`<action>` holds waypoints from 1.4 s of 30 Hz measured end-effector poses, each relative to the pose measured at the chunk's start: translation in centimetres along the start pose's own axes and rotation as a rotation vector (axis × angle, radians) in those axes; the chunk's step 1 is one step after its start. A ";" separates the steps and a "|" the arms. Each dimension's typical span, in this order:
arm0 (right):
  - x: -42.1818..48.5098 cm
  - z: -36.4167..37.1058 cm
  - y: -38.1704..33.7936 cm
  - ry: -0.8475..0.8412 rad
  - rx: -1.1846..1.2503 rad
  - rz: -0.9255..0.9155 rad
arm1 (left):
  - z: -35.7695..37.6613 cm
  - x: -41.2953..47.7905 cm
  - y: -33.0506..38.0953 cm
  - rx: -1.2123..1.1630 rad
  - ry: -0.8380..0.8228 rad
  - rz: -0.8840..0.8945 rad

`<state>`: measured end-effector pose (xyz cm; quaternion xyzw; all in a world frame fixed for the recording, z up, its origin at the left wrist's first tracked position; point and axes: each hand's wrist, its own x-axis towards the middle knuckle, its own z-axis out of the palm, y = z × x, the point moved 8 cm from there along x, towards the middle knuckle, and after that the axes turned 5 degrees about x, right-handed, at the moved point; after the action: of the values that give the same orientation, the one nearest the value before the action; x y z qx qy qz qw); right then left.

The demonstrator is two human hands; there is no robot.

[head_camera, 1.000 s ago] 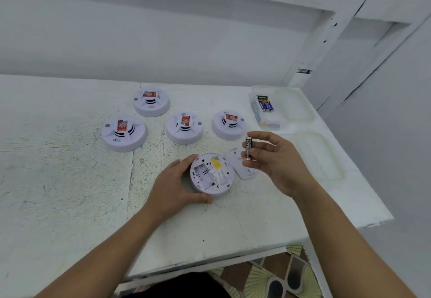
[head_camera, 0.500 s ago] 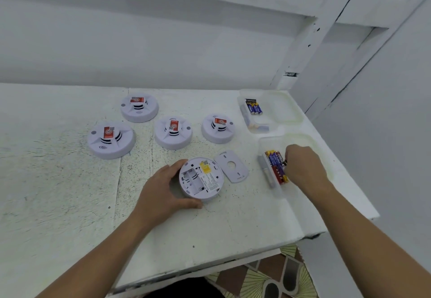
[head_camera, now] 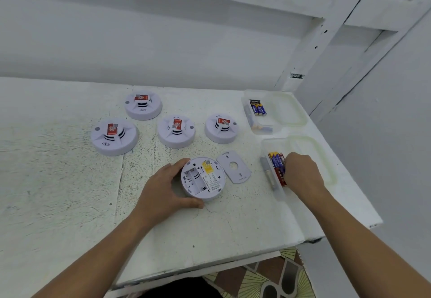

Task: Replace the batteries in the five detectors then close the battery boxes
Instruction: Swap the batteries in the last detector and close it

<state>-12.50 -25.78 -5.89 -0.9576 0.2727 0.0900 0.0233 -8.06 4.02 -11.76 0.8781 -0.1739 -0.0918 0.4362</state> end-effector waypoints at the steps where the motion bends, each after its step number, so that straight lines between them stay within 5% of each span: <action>1: 0.1 0.1 0.2 0.006 0.022 0.007 | 0.0 0.0 0.0 0.002 -0.002 0.001; 13: 1.4 -1.0 1.8 0.115 0.223 -0.006 | 0.4 0.3 -0.1 -0.011 0.041 -0.015; 25: 8.9 -7.3 1.2 0.130 1.098 -0.093 | 1.0 2.0 0.9 0.101 0.137 -0.039; 42: 20.0 -3.8 -9.5 0.051 0.259 -0.504 | 0.7 2.3 1.5 0.157 0.223 -0.073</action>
<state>9.88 -28.41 -5.88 -0.9862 0.0358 0.0217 0.1602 -6.43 1.80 -11.03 0.9199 -0.0991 0.0044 0.3793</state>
